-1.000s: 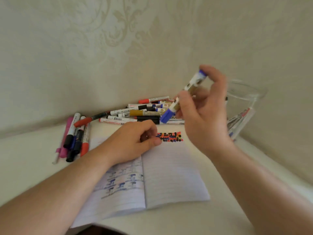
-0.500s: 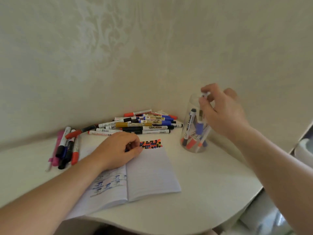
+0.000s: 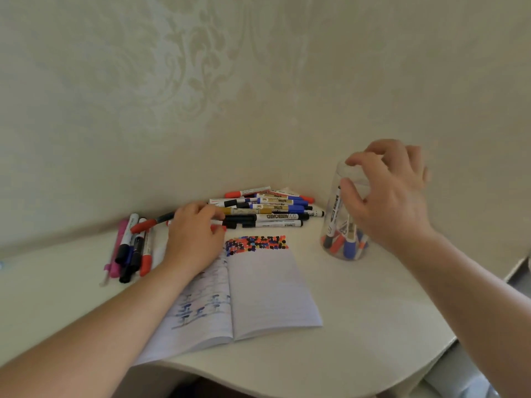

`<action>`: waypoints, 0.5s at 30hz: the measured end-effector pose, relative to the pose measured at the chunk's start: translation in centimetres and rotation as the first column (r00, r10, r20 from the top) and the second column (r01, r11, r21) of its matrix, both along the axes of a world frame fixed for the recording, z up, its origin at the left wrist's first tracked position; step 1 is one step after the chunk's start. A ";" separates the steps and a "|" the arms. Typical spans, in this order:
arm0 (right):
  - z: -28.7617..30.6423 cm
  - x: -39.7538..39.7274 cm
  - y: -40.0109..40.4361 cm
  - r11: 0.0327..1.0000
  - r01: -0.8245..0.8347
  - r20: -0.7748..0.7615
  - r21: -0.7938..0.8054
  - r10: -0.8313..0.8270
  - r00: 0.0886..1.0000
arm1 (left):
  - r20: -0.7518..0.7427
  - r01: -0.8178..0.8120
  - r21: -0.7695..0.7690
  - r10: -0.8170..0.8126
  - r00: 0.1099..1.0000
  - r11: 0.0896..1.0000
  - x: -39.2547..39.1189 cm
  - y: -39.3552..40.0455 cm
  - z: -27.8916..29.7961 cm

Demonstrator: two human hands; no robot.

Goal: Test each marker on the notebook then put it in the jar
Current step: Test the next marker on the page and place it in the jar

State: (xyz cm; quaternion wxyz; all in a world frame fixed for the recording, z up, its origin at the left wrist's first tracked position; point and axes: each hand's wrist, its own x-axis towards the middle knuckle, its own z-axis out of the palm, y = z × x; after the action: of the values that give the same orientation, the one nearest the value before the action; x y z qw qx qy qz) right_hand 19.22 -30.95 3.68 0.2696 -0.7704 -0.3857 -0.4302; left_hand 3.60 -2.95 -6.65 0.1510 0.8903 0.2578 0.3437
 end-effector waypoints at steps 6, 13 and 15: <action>-3.6 -2.7 5.7 0.933 -0.320 -0.091 -0.167 0.309 0.947 | -0.199 -0.070 -0.010 0.067 0.978 0.998 0.9 0.1 0.1; -9.5 -0.1 13.5 0.872 -0.209 -0.275 -0.442 0.090 0.957 | -0.122 -0.036 -0.049 0.030 0.992 0.998 0.9 0.2 0.0; -9.7 0.6 14.2 0.873 -0.194 -0.296 -0.448 0.060 0.953 | -0.117 -0.042 -0.077 0.032 0.993 0.996 0.7 0.2 0.1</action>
State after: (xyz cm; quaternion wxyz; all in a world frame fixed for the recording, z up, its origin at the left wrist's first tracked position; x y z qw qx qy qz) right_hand 19.79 -16.79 -6.05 0.1523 -0.8371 -0.4881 -0.1945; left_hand 4.32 -2.74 -6.54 0.1648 0.8970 0.2962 0.2837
